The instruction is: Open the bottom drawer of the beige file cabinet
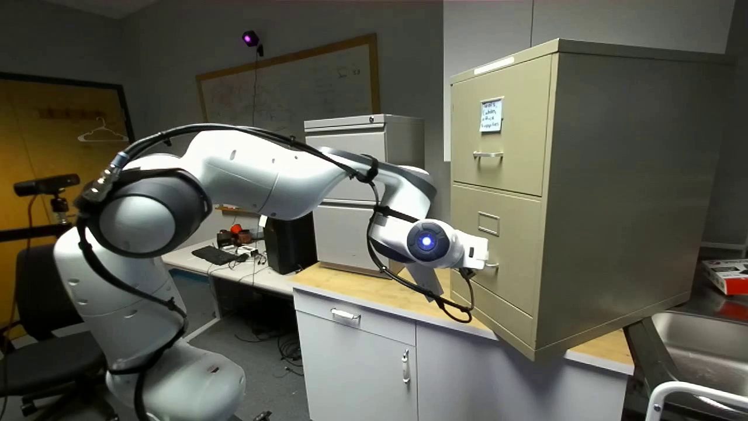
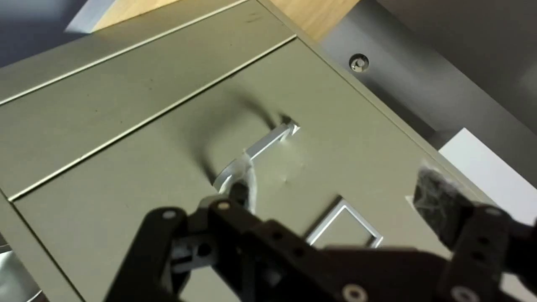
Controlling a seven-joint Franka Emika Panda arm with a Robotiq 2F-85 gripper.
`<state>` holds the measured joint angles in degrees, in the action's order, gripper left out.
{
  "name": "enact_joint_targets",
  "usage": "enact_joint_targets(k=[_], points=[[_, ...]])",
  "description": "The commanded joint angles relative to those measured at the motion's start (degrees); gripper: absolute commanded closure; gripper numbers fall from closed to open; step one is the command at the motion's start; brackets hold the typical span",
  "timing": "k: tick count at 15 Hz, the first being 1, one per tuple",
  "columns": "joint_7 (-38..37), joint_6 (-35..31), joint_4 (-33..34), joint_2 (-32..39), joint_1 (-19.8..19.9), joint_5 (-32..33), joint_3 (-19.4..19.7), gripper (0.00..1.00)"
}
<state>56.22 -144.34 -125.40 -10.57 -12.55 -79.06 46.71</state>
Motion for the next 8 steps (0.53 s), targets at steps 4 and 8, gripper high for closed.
enact_joint_targets(k=[4, 8], points=[[-2.2, 15.6, 12.9, 18.8, 14.9, -12.8, -7.9, 0.0], [-6.0, 16.3, 20.4, 26.8, 24.2, -13.5, -16.2, 0.0]])
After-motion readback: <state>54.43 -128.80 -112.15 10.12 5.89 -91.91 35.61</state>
